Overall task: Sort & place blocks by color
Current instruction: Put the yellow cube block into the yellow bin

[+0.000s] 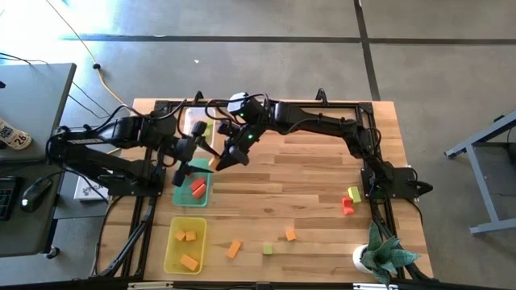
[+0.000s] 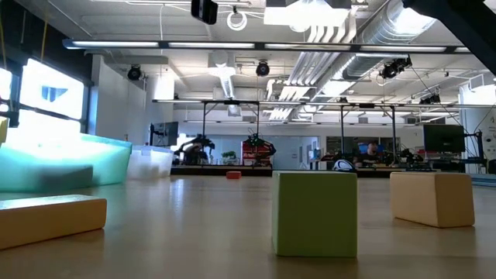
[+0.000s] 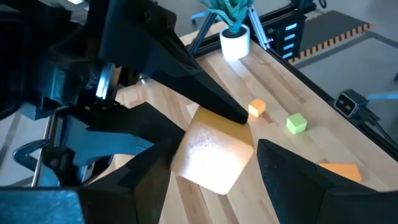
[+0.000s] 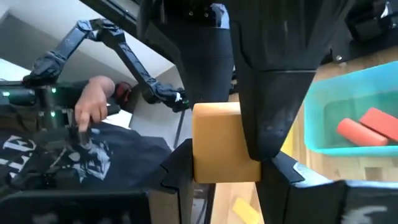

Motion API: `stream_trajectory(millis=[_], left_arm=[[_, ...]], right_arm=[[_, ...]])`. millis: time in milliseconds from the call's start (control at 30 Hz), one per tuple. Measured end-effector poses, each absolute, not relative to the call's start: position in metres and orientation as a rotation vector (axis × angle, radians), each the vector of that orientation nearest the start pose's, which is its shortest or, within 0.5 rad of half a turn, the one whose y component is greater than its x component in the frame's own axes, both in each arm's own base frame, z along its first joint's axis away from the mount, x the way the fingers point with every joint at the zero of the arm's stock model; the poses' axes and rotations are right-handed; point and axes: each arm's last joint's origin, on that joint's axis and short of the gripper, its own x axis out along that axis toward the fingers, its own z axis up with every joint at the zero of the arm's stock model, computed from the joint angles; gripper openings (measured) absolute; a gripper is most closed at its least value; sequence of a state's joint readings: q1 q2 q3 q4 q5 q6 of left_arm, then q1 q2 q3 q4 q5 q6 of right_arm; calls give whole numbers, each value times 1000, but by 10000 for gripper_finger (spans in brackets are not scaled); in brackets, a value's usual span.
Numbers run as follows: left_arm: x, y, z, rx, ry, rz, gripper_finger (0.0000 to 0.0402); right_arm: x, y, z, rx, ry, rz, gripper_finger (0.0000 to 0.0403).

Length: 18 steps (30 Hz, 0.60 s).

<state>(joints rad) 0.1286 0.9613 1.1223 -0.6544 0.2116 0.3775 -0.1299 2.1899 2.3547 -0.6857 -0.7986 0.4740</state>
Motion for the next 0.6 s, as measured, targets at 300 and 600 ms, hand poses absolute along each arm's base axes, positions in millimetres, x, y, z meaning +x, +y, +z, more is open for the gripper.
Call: stream_trajectory(millis=[300, 600], left_arm=[[187, 6, 373, 324, 461, -170, 218], [188, -2, 373, 386, 454, -200, 182]], right_arm=[[483, -28, 374, 721, 632, 454, 104], [485, -21, 376, 752, 619, 425, 104]])
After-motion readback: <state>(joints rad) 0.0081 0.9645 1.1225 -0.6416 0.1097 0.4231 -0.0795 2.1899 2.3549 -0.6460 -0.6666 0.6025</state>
